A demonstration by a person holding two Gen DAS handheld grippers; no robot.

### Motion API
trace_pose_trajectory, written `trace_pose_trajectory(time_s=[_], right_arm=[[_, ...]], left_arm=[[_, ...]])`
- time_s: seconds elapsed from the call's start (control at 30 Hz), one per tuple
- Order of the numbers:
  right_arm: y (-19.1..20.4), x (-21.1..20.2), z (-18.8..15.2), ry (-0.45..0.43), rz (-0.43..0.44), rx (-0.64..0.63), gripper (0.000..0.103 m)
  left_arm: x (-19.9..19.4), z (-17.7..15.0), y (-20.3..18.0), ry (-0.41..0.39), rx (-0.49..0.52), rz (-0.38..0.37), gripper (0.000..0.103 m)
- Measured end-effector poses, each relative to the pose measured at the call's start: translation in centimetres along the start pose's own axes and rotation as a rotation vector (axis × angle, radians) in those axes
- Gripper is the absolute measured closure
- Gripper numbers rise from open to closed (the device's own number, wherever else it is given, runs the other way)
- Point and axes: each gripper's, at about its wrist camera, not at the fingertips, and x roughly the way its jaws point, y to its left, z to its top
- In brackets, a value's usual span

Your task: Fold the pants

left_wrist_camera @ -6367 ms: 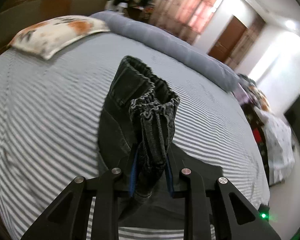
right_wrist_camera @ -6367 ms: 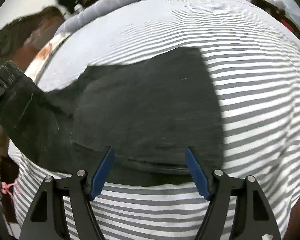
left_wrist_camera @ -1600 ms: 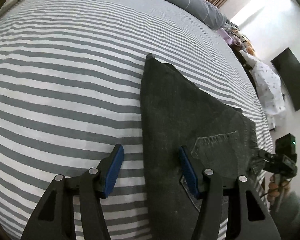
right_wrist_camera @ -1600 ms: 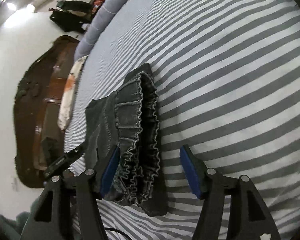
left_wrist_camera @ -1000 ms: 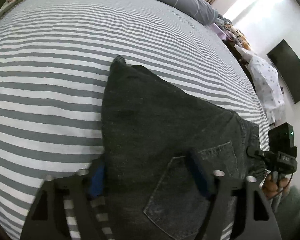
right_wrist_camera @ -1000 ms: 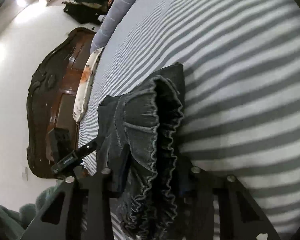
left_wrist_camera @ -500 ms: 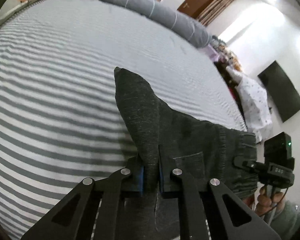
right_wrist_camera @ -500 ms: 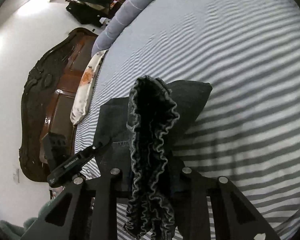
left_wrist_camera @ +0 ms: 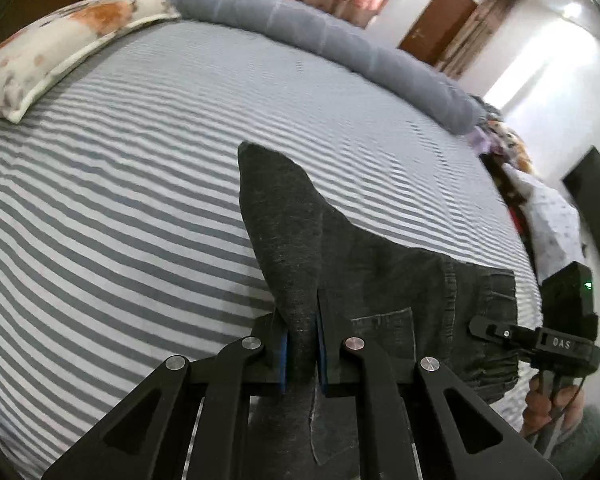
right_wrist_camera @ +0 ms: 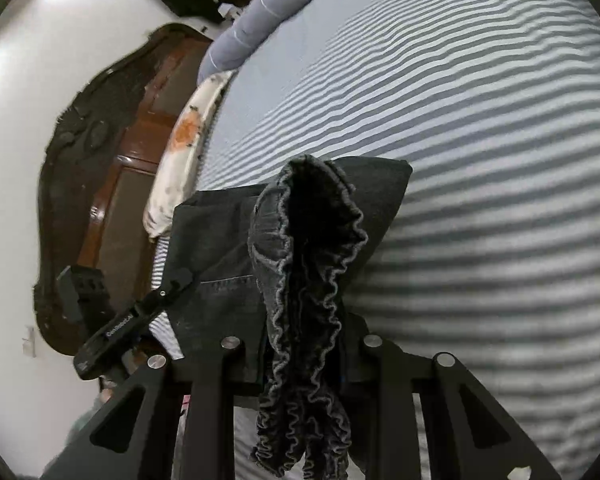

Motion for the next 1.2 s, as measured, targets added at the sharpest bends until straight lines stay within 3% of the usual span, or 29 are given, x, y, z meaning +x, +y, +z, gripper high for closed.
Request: trace_pose_trajectory(time_s=[0.13,0.2,0.3,0.37,0.43,0.6,0.77,0.9,1.0,1.2], right_arm=[[-0.3,1.9,1.4,0.005,-0.086,-0.026,0.078],[-1.0,2.2,1.4,0.014,-0.151,-0.034,0.065],[-1.7,1.8,0.6,-0.010,-0.252,-0.067,0.048],[-2.0,1.1,-0.4,-0.030,-0.286,-0.082,0.044],[-2.3,0.5,-1.6,-0.037,-0.312,-0.105,0.040],[-2.1,-1.1,-5.3,-0.091,-0.417,-0.200,0.031],[-0.9,-2.8,-6.6,-0.154,-0.458,-0.165,0.031],[2.4,-4.0,-7.9,-0.215,-0.537,-0.208,0.030],[5.5,-4.7,-9.5,-0.242,-0.592,-0.255,0.018],[10.5,-6.2,-13.5,-0.294,-0.625,-0.314,0.007]], left_arm=[[2.6,0.3,2.0,0.048,-0.019,0.066,0.091],[3.3,-0.2,2.8,0.065,-0.014,0.093,0.088],[3.8,-1.2,3.6,0.071,-0.031,0.125,0.071],[3.5,-1.9,3.7,0.069,-0.052,0.126,0.064],[3.1,-2.8,3.9,0.067,-0.051,0.156,0.050],[1.6,-5.5,3.0,0.042,0.020,0.241,0.037],[-0.3,-7.9,0.7,0.030,0.080,0.340,0.037],[-2.3,-9.4,-2.2,0.012,0.156,0.407,0.036],[-4.6,-10.8,-4.0,-0.019,0.184,0.415,0.030],[-8.8,-12.8,-6.3,-0.074,0.178,0.432,0.024]])
